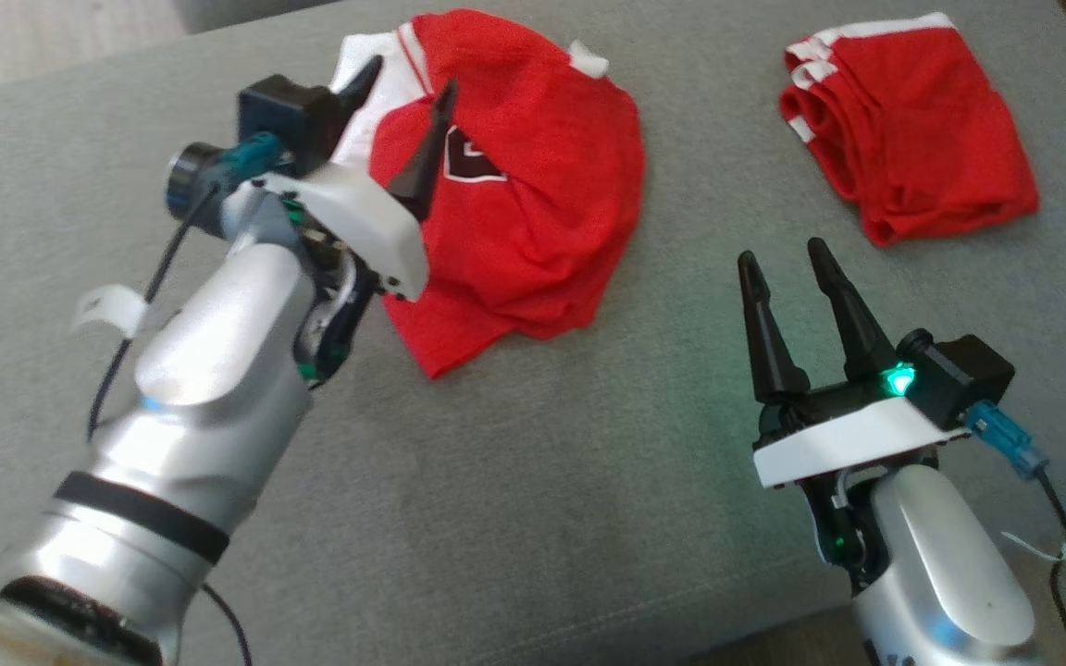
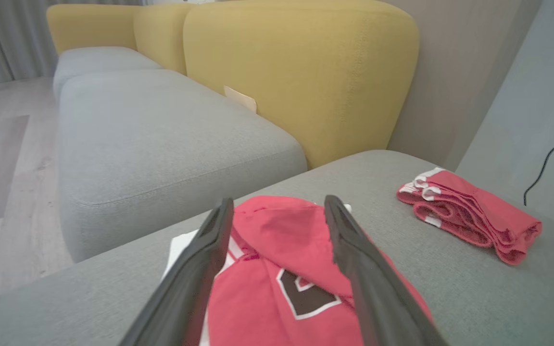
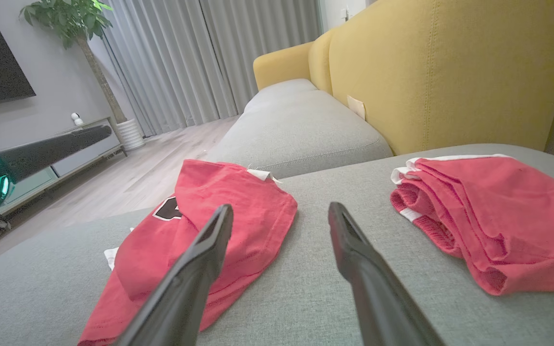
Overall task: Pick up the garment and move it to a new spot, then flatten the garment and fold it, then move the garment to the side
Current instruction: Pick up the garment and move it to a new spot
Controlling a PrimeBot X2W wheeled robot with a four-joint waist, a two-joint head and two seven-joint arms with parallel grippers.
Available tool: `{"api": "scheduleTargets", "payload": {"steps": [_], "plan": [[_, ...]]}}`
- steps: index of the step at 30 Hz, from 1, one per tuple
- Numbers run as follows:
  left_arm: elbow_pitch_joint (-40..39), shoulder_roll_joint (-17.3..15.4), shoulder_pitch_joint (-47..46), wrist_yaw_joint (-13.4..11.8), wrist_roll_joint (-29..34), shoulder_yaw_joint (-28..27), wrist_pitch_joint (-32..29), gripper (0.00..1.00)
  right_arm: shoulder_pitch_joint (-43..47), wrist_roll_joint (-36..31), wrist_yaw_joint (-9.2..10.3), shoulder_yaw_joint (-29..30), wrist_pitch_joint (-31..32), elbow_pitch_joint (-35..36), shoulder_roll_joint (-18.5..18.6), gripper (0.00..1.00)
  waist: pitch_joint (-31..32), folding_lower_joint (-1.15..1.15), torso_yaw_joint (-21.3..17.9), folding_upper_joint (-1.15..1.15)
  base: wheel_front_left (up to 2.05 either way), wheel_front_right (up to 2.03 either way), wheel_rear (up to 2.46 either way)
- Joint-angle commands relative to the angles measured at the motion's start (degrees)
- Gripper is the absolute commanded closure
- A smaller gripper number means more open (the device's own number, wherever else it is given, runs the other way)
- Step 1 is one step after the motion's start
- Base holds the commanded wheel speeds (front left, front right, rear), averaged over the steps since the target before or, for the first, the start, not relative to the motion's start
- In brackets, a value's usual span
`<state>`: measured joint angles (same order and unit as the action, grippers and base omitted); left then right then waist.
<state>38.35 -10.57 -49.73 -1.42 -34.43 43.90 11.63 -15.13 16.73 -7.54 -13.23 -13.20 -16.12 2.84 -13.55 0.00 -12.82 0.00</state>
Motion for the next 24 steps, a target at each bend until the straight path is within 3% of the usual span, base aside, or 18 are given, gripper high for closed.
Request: {"api": "scheduleTargets", "payload": {"steps": [1,8,16,21,24], "plan": [[-1.15,-2.1,-3.29,0.07,-0.16,-2.45,1.07,0.0,-1.2,-0.04,0.05,-0.81,-0.8,1.42,0.04,0.0,0.86,0.0,1.2,0.0,0.0,0.0,0.0],[-3.27,-6.25,1.51,-1.22,0.47,-6.33,3.24,0.0,0.28,-1.67,0.05,0.53,-0.71,0.57,0.04,0.0,4.08,0.0,6.66,0.0,0.0,0.0,0.0],[-16.77,-10.67,17.31,-3.69,1.94,-16.86,3.35,0.0,3.13,-3.04,0.05,2.76,0.66,1.03,0.04,0.0,7.76,0.0,12.77,0.0,0.0,0.0,0.0],[-24.28,-9.94,28.51,-4.68,4.79,-21.62,3.36,0.0,5.75,-3.66,0.05,3.85,1.5,1.45,0.04,0.0,10.06,0.0,15.55,0.0,0.0,0.0,0.0],[-28.37,-7.22,35.92,-4.76,7.66,-24.02,3.36,0.0,7.21,-3.55,0.05,4.04,2.08,1.74,0.04,0.0,11.54,0.0,16.83,0.0,0.0,0.0,0.0]]}}
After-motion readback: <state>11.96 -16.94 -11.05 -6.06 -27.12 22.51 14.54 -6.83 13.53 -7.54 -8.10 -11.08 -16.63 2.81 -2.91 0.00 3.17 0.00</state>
